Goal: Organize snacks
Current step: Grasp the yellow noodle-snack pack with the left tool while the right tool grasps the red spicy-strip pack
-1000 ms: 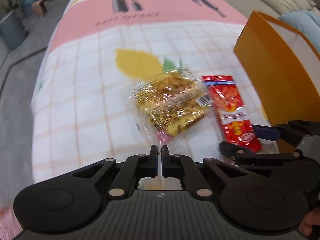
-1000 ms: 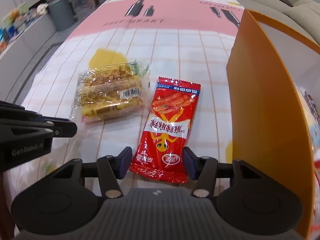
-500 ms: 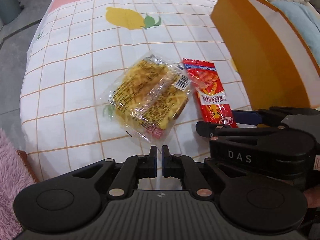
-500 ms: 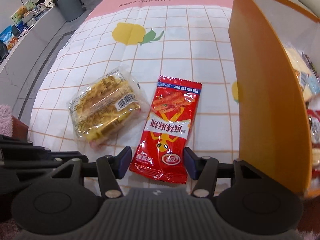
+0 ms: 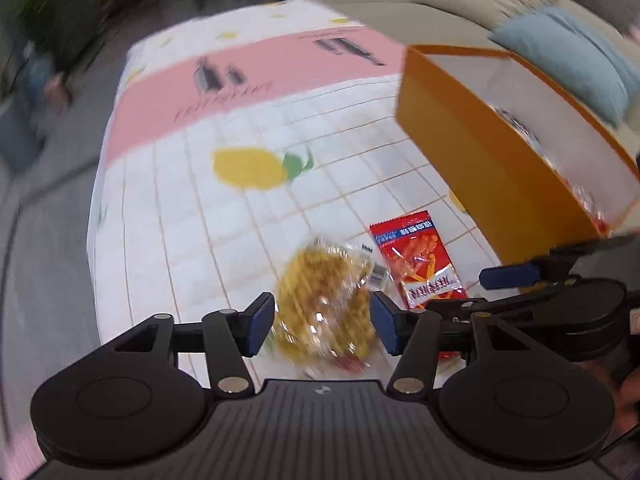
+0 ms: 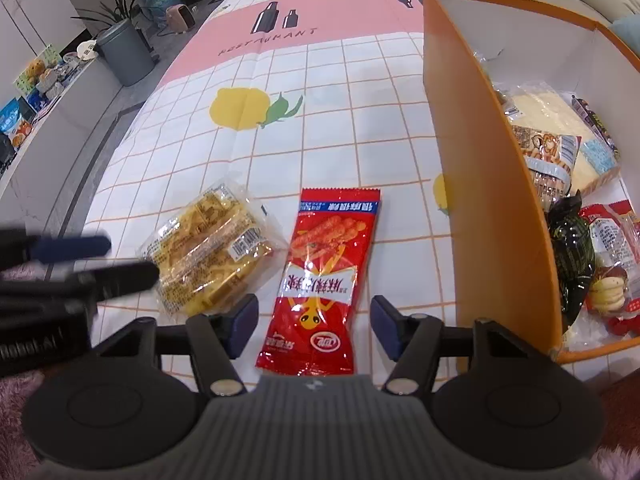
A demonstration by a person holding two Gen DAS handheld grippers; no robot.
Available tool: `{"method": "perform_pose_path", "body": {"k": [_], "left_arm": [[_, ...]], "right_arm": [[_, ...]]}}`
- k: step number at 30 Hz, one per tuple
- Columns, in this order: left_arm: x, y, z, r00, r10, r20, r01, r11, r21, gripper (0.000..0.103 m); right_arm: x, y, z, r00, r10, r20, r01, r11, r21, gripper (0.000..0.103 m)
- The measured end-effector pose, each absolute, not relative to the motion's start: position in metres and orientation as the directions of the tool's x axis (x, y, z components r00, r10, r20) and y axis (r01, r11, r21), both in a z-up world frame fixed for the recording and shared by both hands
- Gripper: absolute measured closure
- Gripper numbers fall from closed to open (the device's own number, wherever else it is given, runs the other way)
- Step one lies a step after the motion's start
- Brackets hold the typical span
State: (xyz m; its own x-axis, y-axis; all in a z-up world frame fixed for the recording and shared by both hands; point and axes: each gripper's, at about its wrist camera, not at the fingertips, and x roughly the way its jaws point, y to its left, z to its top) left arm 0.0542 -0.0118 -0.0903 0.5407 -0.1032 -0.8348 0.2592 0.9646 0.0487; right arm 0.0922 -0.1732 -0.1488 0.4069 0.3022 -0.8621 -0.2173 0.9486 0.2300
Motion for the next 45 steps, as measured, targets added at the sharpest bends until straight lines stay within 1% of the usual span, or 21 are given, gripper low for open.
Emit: {"method": "perform_pose_path", "body": {"k": [4, 7, 8, 9, 14, 17, 19, 21, 22, 25, 27, 28, 30, 32, 33, 34, 35, 37, 39, 43, 45], "left_arm": [[0.064, -0.019, -0.097, 0.511, -0.108, -0.853, 0.372, 0.922, 0.106, 0.037], [0.07, -0.017, -0.108, 0.495, -0.096, -0.864, 0.384, 0.916, 0.118, 0.037], [0.072, -0.015, -0.112, 0.487, -0.098, -0.868, 0.381, 0.918, 0.11, 0.037], [0.076, -0.012, -0.115, 0.476, -0.104, -0.873, 0.379, 0.92, 0.097, 0.037], [0.091, 0.005, -0.13, 0.414, -0.144, -0.899, 0.358, 0.934, 0.015, 0.037], [0.097, 0.012, -0.134, 0.398, -0.204, -0.894, 0.353, 0.934, -0.055, 0.036], [0.102, 0.016, -0.137, 0.38, -0.235, -0.895, 0.343, 0.934, -0.1, 0.032], [0.108, 0.021, -0.142, 0.365, -0.256, -0.895, 0.32, 0.937, -0.138, 0.017], [0.11, 0.024, -0.145, 0.356, -0.264, -0.897, 0.307, 0.939, -0.154, 0.015], [0.116, 0.033, -0.15, 0.33, -0.307, -0.893, 0.27, 0.937, -0.222, 0.011], [0.117, 0.036, -0.153, 0.319, -0.325, -0.89, 0.252, 0.935, -0.251, 0.008], [0.117, 0.037, -0.155, 0.313, -0.337, -0.888, 0.248, 0.932, -0.266, 0.008], [0.115, 0.034, -0.156, 0.321, -0.336, -0.885, 0.255, 0.931, -0.261, 0.006], [0.114, 0.03, -0.156, 0.329, -0.327, -0.886, 0.264, 0.933, -0.246, 0.004], [0.114, 0.029, -0.157, 0.333, -0.327, -0.884, 0.265, 0.933, -0.245, 0.004], [0.112, 0.028, -0.157, 0.335, -0.328, -0.884, 0.267, 0.932, -0.244, 0.004], [0.112, 0.026, -0.157, 0.336, -0.326, -0.884, 0.271, 0.932, -0.24, 0.004], [0.11, 0.021, -0.157, 0.333, -0.325, -0.885, 0.285, 0.93, -0.234, 0.005], [0.109, 0.018, -0.156, 0.33, -0.327, -0.886, 0.285, 0.929, -0.237, 0.01], [0.107, 0.021, -0.155, 0.319, -0.338, -0.885, 0.251, 0.931, -0.264, 0.017], [0.105, 0.024, -0.153, 0.311, -0.35, -0.883, 0.235, 0.929, -0.286, 0.026]], "right_arm": [[0.095, -0.174, -0.149, 0.418, 0.314, -0.853, -0.215, 0.946, 0.242, 0.045], [0.098, -0.174, -0.151, 0.422, 0.323, -0.847, -0.221, 0.943, 0.25, 0.049], [0.1, -0.174, -0.152, 0.419, 0.325, -0.848, -0.221, 0.942, 0.252, 0.052], [0.101, -0.175, -0.153, 0.417, 0.328, -0.848, -0.219, 0.941, 0.256, 0.053], [0.104, -0.172, -0.156, 0.404, 0.352, -0.844, -0.237, 0.932, 0.275, 0.054], [0.107, -0.169, -0.158, 0.409, 0.337, -0.848, -0.242, 0.936, 0.255, 0.054], [0.109, -0.168, -0.16, 0.407, 0.334, -0.85, -0.242, 0.937, 0.252, 0.053], [0.112, -0.168, -0.164, 0.401, 0.34, -0.851, -0.24, 0.935, 0.261, 0.049], [0.113, -0.168, -0.164, 0.399, 0.343, -0.85, -0.24, 0.934, 0.264, 0.045], [0.114, -0.163, -0.165, 0.411, 0.334, -0.848, -0.258, 0.935, 0.243, 0.043], [0.114, -0.159, -0.165, 0.429, 0.292, -0.855, -0.271, 0.944, 0.187, 0.041], [0.114, -0.156, -0.166, 0.438, 0.256, -0.862, -0.275, 0.951, 0.143, 0.036], [0.117, -0.154, -0.172, 0.424, 0.227, -0.877, -0.278, 0.954, 0.112, 0.032], [0.117, -0.153, -0.174, 0.428, 0.235, -0.873, -0.289, 0.95, 0.114, 0.033], [0.117, -0.15, -0.174, 0.43, 0.23, -0.873, -0.301, 0.948, 0.101, 0.034], [0.117, -0.148, -0.175, 0.437, 0.224, -0.871, -0.315, 0.945, 0.085, 0.038], [0.115, -0.146, -0.175, 0.446, 0.219, -0.868, -0.326, 0.943, 0.07, 0.046], [0.113, -0.142, -0.175, 0.462, 0.211, -0.861, -0.353, 0.935, 0.04, 0.051], [0.112, -0.141, -0.174, 0.464, 0.225, -0.857, -0.36, 0.932, 0.05, 0.053], [0.112, -0.14, -0.174, 0.461, 0.243, -0.854, -0.364, 0.929, 0.067, 0.054], [0.113, -0.142, -0.174, 0.456, 0.255, -0.852, -0.361, 0.929, 0.085, 0.055]]}}
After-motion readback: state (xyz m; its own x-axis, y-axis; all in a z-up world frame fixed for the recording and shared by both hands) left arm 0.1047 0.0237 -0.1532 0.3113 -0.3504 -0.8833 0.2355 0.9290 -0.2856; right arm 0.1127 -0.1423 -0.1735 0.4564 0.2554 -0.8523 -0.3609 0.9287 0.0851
